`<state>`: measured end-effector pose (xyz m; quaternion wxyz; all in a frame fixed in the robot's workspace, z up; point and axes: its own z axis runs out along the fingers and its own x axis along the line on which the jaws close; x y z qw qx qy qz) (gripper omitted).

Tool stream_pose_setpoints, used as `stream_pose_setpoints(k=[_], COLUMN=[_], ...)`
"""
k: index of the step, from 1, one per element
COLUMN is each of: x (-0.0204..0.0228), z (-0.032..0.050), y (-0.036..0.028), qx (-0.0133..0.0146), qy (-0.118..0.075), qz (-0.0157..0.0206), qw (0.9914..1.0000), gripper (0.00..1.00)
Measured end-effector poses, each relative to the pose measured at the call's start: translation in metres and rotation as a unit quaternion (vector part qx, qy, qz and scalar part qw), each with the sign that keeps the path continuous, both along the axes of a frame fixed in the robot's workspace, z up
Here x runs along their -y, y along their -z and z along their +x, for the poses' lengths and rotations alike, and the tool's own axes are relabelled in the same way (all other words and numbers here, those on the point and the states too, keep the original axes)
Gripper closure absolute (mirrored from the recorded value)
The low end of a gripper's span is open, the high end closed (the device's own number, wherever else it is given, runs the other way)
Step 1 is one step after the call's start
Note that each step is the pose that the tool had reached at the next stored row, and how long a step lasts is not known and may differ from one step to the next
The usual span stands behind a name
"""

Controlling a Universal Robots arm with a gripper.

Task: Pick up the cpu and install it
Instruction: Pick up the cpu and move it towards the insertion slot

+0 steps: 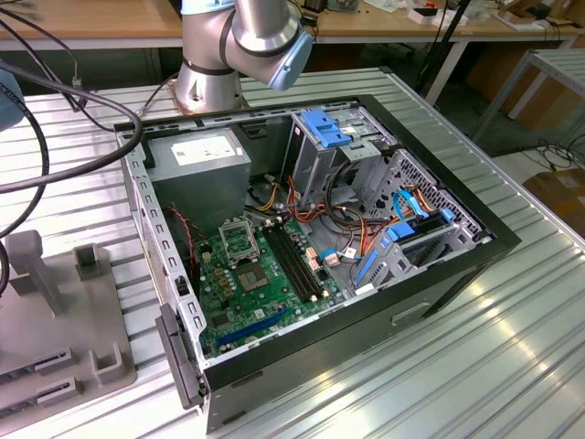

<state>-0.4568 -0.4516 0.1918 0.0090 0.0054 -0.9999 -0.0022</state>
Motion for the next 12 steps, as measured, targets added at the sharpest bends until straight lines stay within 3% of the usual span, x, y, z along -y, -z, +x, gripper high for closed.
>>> stream_pose_setpoints(k=[7,12], x=[-0.0001,0.0], z=[0.0001,0.0001], y=[-0.0002,-0.0047], qx=[0.0002,0.0001], qy=[0.0,0.0], qz=[0.0001,0.0], qw=[1.0,1.0], gripper=[0.53,0.53])
